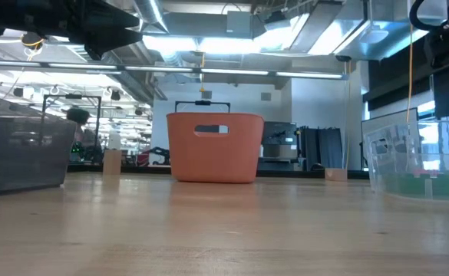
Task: Sort & place blocks by color
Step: Put the top green game piece into the transparent bin
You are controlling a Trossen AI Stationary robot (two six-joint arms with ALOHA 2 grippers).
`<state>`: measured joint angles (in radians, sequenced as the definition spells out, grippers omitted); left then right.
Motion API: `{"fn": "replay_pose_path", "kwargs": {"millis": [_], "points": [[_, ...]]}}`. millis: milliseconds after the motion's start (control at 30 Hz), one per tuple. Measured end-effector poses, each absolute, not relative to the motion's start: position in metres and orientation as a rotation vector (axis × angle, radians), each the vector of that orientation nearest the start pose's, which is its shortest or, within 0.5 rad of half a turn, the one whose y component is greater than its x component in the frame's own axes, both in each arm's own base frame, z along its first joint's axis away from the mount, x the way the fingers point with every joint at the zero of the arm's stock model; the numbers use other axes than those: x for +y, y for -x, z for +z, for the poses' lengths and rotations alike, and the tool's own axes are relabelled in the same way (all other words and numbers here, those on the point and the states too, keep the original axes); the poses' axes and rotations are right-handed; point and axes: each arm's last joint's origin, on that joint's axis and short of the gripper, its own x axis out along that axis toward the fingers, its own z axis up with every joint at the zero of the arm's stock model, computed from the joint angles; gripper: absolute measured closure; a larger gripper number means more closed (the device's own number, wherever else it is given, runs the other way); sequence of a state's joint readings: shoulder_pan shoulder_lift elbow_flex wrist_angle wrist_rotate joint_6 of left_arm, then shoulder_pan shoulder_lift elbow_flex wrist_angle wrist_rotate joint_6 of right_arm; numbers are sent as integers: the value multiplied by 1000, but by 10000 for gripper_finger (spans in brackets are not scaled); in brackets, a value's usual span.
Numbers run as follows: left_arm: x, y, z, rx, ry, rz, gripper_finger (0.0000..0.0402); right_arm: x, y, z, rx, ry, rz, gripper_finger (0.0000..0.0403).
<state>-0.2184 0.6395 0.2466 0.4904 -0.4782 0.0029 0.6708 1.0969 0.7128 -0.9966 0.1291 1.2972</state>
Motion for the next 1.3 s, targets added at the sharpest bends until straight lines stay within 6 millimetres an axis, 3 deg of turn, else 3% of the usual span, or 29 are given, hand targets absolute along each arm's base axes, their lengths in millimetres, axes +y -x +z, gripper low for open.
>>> {"fn": "replay_pose_path", "kwargs": {"millis": [267,733,1133,1300], "points": [[-20,-150,232,-92,31,260,192,101,-133,207,1298,-551,-417,221],[-20,-150,232,-92,31,260,192,100,-132,207,1307,-541,-428,108],[-20,-150,232,-92,32,260,192,100,-133,207,1297,-539,-428,102],[-20,-150,232,-92,36,260,192,103,-137,218,1266,-561,-396,102]]}}
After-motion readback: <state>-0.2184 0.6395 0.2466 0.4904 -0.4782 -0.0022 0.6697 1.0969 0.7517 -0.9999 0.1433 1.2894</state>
